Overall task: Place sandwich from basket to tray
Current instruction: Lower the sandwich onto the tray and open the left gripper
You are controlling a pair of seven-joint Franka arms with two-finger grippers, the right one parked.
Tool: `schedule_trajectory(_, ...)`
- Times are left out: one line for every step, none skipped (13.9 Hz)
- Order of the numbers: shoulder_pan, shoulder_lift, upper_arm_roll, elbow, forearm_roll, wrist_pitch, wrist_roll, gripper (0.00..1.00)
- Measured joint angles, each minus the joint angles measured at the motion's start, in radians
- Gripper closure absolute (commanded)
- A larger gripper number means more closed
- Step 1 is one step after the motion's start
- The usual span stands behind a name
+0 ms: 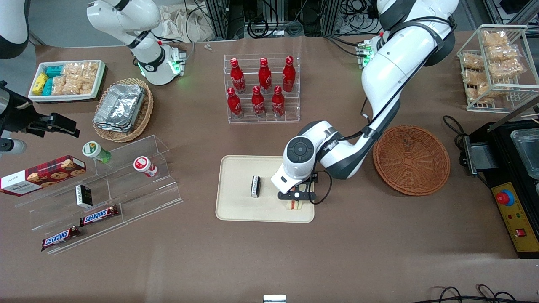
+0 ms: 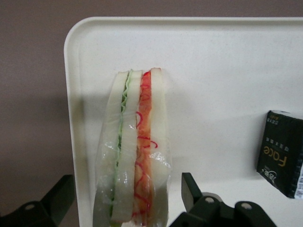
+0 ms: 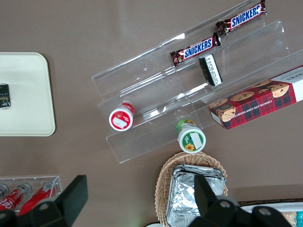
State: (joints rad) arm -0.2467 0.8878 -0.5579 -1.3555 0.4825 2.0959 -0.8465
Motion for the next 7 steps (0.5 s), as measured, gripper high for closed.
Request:
schedule_trajectory(0.000,-0.001,0.000,0.007,0.000,0.000,-0.006,0.00)
schedule_trajectory(0.001,-0.006,-0.001,0.020,0.000,0.000,-0.016,0.00)
schedule_trajectory(0.002,-0.022,-0.001,0.036,-0.001,0.000,-0.031,0.00)
schedule_trajectory(0.009,-0.051,-0.001,0.050,-0.011,-0.003,-0.052,0.00)
schedule_trajectory(0.028,-0.093,-0.001,0.058,-0.038,-0.011,-0.065,0.00)
schedule_trajectory(0.056,-0.146,-0.001,0.062,-0.076,-0.037,-0.066,0.00)
schedule_trajectory(0.087,-0.200,-0.001,0.062,-0.103,-0.083,-0.066,0.00)
